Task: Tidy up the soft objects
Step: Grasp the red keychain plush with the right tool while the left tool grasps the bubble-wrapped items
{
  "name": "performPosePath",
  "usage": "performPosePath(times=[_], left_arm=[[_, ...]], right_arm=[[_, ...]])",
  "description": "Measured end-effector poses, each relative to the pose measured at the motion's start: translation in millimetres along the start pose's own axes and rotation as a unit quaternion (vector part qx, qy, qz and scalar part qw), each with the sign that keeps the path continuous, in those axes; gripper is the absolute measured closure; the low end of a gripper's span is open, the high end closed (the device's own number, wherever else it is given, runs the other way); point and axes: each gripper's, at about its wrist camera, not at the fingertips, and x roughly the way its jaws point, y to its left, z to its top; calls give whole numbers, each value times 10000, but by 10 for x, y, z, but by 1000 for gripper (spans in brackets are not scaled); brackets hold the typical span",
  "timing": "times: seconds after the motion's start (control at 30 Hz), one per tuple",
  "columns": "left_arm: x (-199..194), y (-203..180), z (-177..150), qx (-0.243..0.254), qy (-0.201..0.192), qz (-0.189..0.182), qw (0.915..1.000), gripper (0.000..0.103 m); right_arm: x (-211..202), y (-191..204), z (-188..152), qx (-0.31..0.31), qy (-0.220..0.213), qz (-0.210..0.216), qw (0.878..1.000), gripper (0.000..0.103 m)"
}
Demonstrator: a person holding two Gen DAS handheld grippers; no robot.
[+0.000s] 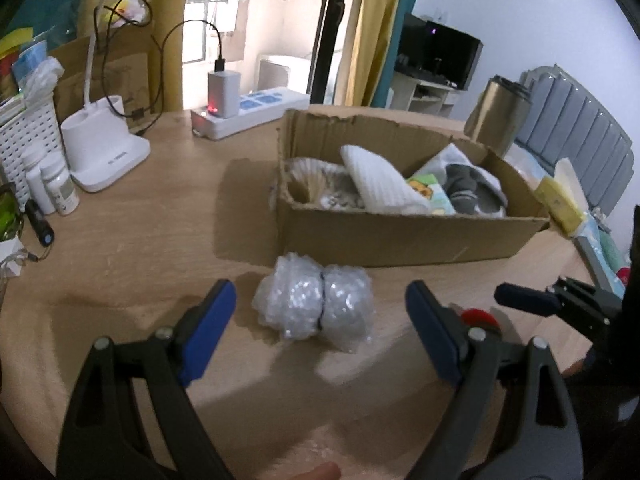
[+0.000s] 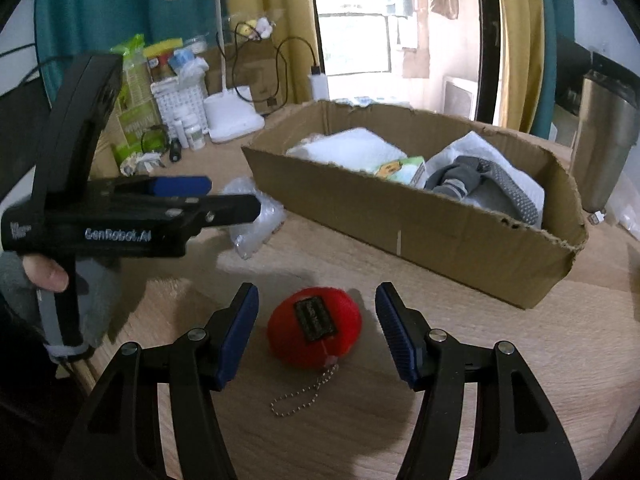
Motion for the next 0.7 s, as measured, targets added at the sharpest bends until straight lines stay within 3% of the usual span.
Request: performPosePath(times=[0.43, 0.7], left_arm=[[269, -42, -8, 217, 404, -5, 9989, 15], [306, 28, -22, 75, 467, -63, 9989, 16]], right_arm=[[113, 12, 5, -17, 282, -90, 9996, 39], [131, -9, -15, 22, 377, -94, 9992, 41]])
